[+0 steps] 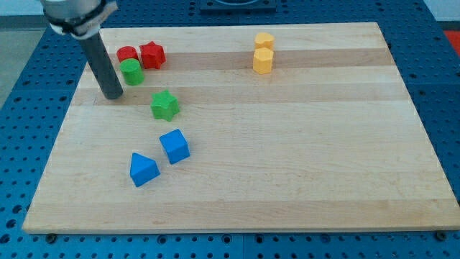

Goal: Push the green star into the green circle

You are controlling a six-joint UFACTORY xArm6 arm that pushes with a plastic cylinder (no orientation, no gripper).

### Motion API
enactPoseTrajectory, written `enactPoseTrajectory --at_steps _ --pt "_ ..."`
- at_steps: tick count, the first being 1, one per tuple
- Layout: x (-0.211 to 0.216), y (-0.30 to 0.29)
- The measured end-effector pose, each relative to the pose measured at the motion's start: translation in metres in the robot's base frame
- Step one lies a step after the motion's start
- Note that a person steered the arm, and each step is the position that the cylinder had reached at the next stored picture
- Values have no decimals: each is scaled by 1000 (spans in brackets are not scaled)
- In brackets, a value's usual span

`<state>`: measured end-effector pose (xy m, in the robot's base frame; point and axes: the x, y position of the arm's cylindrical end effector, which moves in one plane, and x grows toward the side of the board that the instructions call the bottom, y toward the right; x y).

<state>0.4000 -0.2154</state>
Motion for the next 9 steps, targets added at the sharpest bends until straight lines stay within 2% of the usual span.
enactPoseTrajectory --at_steps 1,2,3,4,6,8,9 --pt "36 52" --pt "54 99" --pt "77 123" --pt "70 146" --pt "7 60" --pt "14 65" --pt "-25 65"
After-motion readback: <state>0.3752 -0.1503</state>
